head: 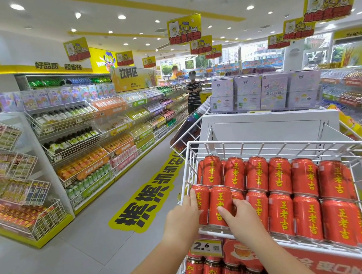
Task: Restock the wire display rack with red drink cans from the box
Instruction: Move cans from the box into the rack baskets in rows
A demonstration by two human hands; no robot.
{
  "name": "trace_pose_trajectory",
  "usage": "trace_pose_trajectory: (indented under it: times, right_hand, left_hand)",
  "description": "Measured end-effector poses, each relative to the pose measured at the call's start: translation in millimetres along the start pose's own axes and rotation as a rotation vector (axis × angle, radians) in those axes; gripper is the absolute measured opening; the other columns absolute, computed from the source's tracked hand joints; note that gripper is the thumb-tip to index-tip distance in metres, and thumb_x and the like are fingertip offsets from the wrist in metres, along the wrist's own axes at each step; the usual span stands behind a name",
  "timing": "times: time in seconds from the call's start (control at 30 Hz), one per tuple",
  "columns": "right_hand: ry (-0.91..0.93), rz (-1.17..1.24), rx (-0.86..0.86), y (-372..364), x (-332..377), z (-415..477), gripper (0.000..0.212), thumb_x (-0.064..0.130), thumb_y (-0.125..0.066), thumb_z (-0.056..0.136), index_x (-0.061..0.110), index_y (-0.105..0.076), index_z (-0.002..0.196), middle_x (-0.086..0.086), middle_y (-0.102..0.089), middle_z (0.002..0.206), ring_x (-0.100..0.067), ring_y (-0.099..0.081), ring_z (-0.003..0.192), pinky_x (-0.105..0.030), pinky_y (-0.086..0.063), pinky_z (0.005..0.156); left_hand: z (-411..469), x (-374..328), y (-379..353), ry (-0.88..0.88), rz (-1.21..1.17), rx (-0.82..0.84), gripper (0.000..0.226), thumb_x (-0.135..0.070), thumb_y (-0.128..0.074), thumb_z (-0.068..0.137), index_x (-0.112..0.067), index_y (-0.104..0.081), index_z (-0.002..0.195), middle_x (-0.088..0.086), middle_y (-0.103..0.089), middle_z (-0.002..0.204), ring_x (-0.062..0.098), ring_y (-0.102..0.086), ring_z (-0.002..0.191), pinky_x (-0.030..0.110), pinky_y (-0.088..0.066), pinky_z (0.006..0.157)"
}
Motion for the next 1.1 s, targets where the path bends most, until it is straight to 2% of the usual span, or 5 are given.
trace_pose_trajectory:
  times: [0.13, 0.3, 0.67, 0.93, 1.1]
  right_hand:
    - [-0.004, -0.012, 0.028, 3, 4, -7, 0.059, 0.054, -0.053, 0.096, 0.014, -0.05, 0.138, -0.002, -0.05, 0.134, -0.019, -0.047, 0.126, -0.034, -0.042, 0.099]
    - [0.002, -0.031, 0.047, 5, 6, -11, 0.052, 0.055, -0.051, 0.096, 0.016, -0.054, 0.131, 0.0, -0.049, 0.118, -0.021, -0.051, 0.119, -0.035, -0.044, 0.097]
    - [0.23, -0.494, 0.031, 24, 18, -65, 0.083, 0.067, -0.041, 0.092, 0.015, -0.025, 0.154, -0.007, -0.029, 0.157, -0.026, -0.027, 0.145, -0.04, -0.03, 0.116]
    - [0.266, -0.681, -0.01, -4, 46, -129, 0.089, 0.073, -0.032, 0.09, 0.023, -0.007, 0.159, -0.005, -0.001, 0.167, -0.023, 0.005, 0.153, -0.039, -0.001, 0.124]
    - [0.209, -0.747, -0.045, -28, 52, -176, 0.09, 0.073, -0.03, 0.09, 0.022, -0.002, 0.159, -0.006, 0.006, 0.167, -0.024, 0.01, 0.153, -0.041, 0.004, 0.124]
  left_hand:
    - [-5, 0, 5, -0.004, -0.027, 0.045, 0.071, -0.044, -0.032, 0.11, -0.007, -0.001, 0.162, 0.007, -0.036, 0.156, 0.025, -0.067, 0.107, 0.032, -0.045, 0.062]
    - [-21, 0, 23, -0.041, -0.144, 0.028, 0.048, -0.031, -0.041, 0.106, -0.011, -0.033, 0.149, 0.007, -0.043, 0.148, 0.028, -0.065, 0.111, 0.04, -0.055, 0.077]
    - [-57, 26, 50, -0.186, -0.11, -0.082, 0.095, -0.07, -0.049, 0.087, -0.016, -0.018, 0.159, 0.008, -0.03, 0.161, 0.033, -0.024, 0.15, 0.053, -0.025, 0.121]
    - [-98, 63, 30, -0.284, -0.138, -0.058, 0.109, -0.082, -0.04, 0.081, -0.019, -0.005, 0.163, 0.009, -0.014, 0.169, 0.032, -0.008, 0.156, 0.057, -0.011, 0.125]
    - [-127, 80, -2, -0.333, -0.221, -0.053, 0.113, -0.085, -0.034, 0.071, -0.013, -0.033, 0.158, 0.016, -0.04, 0.158, 0.039, -0.032, 0.149, 0.065, -0.028, 0.117]
Point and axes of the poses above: each hand's wrist, its own z-axis towards the middle knuckle, its own y-axis out of the back of the hand, x = y × z, the point moved 9 cm from there along z, towards the middle knuckle
